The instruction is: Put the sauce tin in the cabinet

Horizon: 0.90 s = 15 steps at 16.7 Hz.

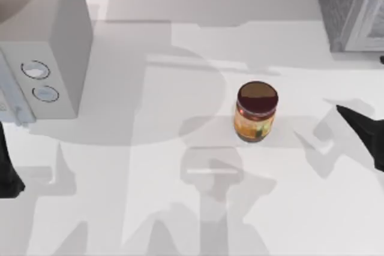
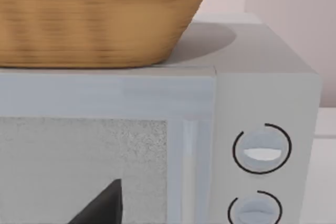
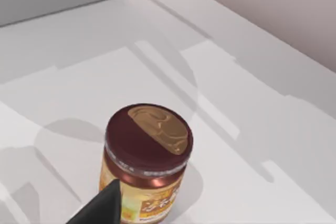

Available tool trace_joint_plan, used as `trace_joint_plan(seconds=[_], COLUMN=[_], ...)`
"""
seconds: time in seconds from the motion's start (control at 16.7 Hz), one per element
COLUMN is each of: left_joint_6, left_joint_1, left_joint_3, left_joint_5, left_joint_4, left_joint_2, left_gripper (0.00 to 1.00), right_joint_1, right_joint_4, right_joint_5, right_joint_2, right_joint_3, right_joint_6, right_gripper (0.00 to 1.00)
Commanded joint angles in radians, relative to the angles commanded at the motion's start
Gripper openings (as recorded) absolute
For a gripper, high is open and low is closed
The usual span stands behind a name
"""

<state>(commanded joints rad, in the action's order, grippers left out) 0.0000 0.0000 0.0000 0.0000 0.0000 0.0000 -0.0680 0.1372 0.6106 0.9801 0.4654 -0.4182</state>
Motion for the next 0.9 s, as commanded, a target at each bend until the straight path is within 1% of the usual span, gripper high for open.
trace_joint_plan(seconds=[0.6, 0.9], left_joint_6=[0.000, 0.000], left_joint_1=[0.000, 0.000], left_joint_3=[0.000, 0.000], left_joint_5=[0.000, 0.000], left_joint_4=[0.000, 0.000], left_joint_2=[0.000, 0.000], left_gripper=[1.00, 1.00], right_joint_1=[0.010, 0.014], right_joint_4=[0.128, 0.179], right_joint_5=[0.502, 0.706], right_joint_2=[0.841, 1.159], right_joint_3=[0.392, 0.539], right_joint_6=[-0.298, -0.403], right_gripper=[1.00, 1.00])
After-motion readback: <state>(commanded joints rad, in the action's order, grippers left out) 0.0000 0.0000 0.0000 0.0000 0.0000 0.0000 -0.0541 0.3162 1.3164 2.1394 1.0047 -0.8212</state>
